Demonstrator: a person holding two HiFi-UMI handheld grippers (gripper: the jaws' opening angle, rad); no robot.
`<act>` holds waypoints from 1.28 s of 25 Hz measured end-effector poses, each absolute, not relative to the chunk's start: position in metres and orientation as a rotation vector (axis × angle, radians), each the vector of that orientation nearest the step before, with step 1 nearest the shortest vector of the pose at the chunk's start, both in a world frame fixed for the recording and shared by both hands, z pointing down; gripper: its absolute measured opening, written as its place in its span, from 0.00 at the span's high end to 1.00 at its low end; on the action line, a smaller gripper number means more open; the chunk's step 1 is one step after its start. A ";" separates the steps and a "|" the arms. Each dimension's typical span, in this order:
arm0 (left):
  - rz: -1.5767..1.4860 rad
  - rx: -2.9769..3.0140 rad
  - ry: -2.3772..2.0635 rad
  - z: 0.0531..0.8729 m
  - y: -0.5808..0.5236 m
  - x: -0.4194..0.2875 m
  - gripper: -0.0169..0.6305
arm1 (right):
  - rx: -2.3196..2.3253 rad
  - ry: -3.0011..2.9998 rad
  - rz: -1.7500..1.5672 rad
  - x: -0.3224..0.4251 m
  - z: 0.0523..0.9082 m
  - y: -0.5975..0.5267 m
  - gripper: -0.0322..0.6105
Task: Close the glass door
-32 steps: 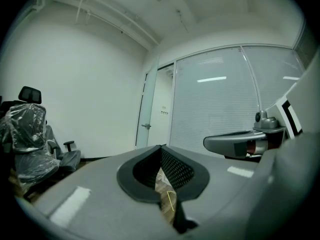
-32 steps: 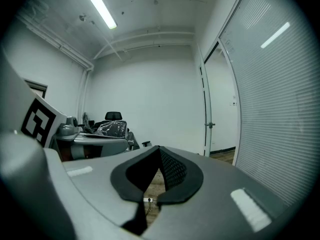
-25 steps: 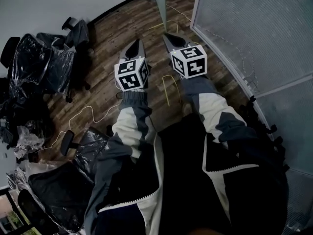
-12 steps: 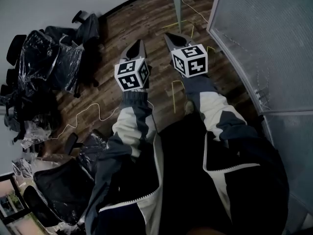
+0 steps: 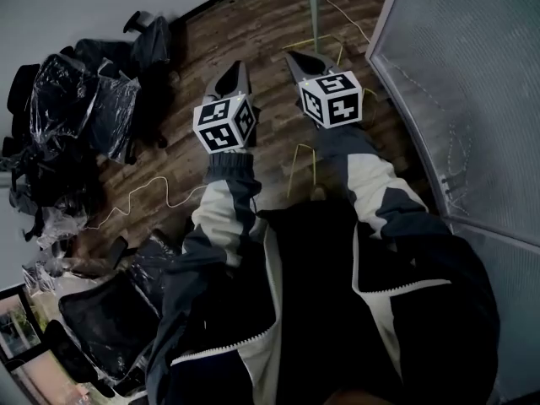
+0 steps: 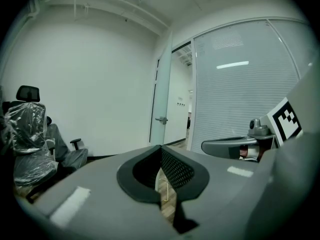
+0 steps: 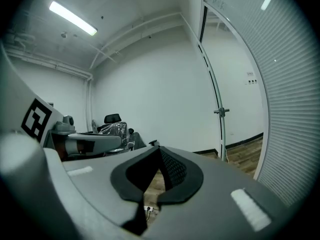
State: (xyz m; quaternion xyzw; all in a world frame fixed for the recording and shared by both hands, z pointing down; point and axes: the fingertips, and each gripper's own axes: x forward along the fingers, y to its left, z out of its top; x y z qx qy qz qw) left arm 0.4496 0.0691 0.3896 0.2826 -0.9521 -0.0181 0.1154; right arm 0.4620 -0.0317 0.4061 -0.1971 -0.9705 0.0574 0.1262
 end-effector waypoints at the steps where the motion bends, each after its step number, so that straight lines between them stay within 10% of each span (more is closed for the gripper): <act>1: -0.053 0.816 -2.787 0.393 0.067 0.443 0.97 | -0.584 -2.820 0.167 0.455 0.408 -0.034 0.94; 32: -0.095 0.919 -2.780 0.410 0.160 0.074 0.97 | -0.395 -2.848 -0.002 0.103 0.419 0.050 0.94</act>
